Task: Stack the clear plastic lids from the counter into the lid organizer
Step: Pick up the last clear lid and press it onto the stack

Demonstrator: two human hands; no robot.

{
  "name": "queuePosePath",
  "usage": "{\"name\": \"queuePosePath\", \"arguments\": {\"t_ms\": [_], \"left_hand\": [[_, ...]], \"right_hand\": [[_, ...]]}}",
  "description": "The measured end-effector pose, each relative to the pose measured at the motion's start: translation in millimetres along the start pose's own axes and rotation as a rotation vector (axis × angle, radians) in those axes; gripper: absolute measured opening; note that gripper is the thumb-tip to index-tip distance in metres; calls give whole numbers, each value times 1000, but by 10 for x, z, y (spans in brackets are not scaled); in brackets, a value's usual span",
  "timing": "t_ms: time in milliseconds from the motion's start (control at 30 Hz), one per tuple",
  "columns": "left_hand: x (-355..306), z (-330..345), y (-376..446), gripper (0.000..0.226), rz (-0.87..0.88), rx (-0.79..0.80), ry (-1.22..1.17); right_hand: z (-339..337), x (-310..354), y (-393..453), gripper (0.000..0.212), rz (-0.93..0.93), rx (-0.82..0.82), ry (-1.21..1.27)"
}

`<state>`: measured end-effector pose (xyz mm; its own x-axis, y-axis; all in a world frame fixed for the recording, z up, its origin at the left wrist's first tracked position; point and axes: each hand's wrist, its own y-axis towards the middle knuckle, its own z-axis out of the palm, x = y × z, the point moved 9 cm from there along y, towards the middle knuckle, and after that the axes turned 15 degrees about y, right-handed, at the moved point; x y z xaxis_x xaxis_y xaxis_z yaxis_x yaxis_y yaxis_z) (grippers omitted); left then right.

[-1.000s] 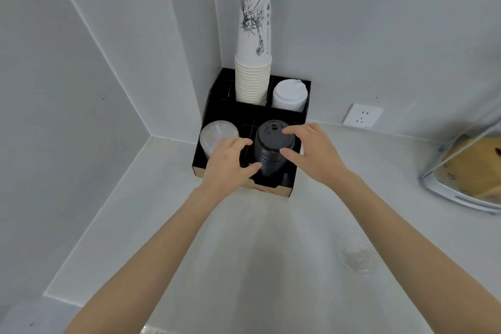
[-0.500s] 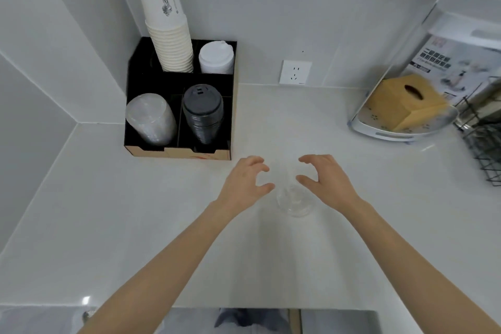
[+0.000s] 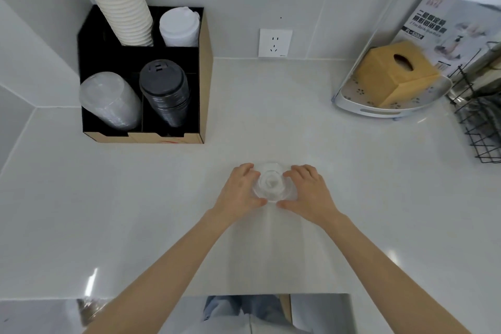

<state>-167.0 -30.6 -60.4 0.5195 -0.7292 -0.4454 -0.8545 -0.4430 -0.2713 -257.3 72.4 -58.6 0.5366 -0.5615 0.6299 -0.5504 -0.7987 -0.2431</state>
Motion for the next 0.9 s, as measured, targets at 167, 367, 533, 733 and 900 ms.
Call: {"name": "queuePosePath", "arguments": {"t_ms": [167,367,533,733,900], "left_hand": [[-24,52,3,64,17,-38,45],[-9,-63,17,59,30,-100,22],[105,-355,6,58,45,-160,-19],[345,-887,-67,60,49,-283,-42],[573,-1284,-226,58,52,-377,-74]], "right_hand": [[15,15,0,64,-50,-25,3],[-59,75,17,59,-86,-61,48],[-172,341,134,60,-143,-77,54],[-295,873,342,61,-253,-103,62],[-249,1325,480,60,-342,-113,64]]}}
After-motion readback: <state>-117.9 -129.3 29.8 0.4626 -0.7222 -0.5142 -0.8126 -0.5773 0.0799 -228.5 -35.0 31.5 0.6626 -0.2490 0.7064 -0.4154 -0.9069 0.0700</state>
